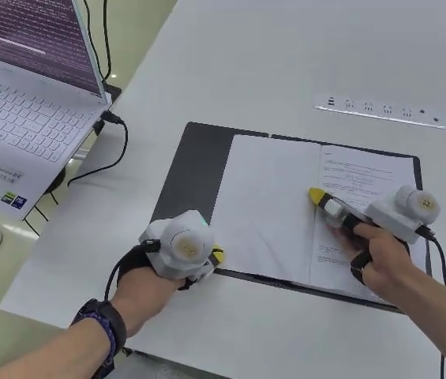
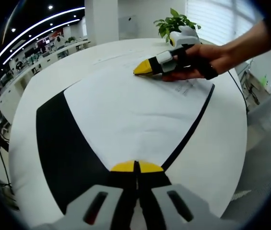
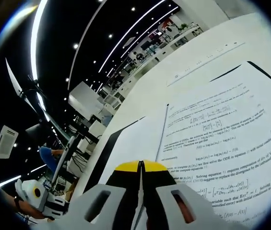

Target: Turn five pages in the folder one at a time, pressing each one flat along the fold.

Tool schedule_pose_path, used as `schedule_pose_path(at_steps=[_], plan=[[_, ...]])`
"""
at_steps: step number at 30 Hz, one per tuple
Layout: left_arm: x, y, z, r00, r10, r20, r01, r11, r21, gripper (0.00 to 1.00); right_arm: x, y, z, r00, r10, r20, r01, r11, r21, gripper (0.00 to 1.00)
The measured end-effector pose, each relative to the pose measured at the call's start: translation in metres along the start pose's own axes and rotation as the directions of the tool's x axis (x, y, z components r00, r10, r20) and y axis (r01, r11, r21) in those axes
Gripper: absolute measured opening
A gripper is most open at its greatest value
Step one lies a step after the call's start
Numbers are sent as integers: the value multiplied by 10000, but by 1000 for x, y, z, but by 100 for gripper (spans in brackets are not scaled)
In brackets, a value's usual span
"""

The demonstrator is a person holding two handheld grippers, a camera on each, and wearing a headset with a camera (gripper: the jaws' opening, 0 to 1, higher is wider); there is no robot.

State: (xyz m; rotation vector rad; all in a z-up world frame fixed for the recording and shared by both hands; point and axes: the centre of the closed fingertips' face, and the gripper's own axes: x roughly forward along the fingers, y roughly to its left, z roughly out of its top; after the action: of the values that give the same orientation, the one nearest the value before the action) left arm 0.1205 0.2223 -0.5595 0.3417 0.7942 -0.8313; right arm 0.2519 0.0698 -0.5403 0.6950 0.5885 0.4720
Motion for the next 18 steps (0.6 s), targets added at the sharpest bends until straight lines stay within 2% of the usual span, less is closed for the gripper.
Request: schedule_pose_path(at_steps=[10,18], plan=[[1,0,0,9999,138,17,-138,9996,-252,0,4,14,6,9993,54,370,-61,9998,184,0],[0,1,0,9998,188,74,-184,9988,-446,0,16,14,21,9959,-175,885,135,9989,453,0]])
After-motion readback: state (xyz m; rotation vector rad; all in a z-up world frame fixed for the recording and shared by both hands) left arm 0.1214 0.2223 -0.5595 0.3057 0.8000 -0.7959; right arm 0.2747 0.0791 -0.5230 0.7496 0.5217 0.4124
